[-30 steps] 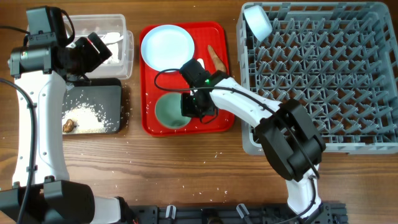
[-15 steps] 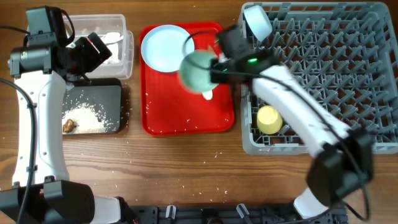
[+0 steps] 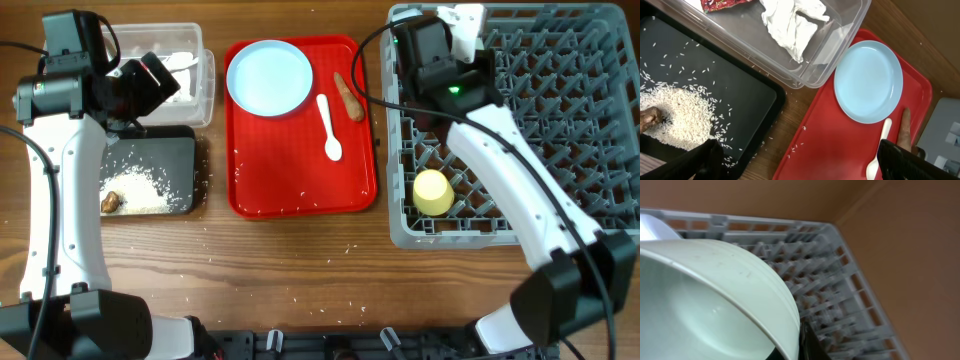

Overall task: Sort waste into correct bins and load items into the dishwasher rack
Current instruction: 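Lift the green bowl with the right gripper and carry it into the rack, then reach the right gripper to the light-blue plate and grip its rim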

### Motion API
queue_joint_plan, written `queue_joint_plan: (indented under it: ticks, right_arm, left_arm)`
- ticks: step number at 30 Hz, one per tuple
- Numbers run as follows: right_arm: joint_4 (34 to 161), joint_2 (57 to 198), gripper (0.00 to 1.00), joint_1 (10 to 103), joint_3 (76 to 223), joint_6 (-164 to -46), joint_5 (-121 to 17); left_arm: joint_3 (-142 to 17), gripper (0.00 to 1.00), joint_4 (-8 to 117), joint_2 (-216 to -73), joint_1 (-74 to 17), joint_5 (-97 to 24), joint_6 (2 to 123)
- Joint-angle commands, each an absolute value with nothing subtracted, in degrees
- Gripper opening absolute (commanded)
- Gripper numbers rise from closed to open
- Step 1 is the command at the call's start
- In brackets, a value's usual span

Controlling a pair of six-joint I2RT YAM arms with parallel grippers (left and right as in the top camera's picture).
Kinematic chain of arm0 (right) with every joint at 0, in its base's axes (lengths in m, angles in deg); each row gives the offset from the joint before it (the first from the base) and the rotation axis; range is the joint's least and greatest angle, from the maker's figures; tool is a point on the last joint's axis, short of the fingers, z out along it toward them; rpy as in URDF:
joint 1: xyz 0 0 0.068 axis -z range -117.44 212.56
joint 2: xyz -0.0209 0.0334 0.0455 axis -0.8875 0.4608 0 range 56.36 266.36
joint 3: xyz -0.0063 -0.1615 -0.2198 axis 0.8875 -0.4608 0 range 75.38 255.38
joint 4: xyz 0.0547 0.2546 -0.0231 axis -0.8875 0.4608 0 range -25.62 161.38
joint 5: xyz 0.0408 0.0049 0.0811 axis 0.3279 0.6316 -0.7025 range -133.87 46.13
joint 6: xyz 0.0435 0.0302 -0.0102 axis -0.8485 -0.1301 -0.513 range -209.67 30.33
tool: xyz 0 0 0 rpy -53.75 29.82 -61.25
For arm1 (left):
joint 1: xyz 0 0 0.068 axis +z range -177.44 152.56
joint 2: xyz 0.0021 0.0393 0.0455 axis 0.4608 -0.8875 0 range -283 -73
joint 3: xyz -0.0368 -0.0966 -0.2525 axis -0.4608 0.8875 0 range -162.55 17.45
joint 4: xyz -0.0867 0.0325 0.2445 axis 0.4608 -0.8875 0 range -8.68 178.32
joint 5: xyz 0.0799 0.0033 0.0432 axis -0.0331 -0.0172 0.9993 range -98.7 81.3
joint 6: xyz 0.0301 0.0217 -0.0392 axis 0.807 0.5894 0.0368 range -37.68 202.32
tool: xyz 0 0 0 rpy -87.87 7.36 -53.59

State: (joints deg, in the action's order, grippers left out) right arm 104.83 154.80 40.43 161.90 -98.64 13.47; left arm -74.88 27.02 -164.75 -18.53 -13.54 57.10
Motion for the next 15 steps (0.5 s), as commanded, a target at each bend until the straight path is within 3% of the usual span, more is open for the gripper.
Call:
queue_joint_plan:
  ticks: [1,7,15]
  right_arm:
    - [101.8,160.9,0.04,40.3,162.9,-83.0,23.9]
    - [93.8,171.3,0.05,40.3,162.9,-56.3,36.9]
    - [93.1,172.5,0.04,36.9,162.3,-55.2,30.1]
  left_arm:
    - [-75.9,1.00,27.1,-163.4,-18.3,-13.6,56.8]
    - [-75.9,1.00,27.1,-163.4,-18.3,-13.6,56.7]
    - [-75.9,1.00,27.2,-163.4,-18.3,-13.6,56.7]
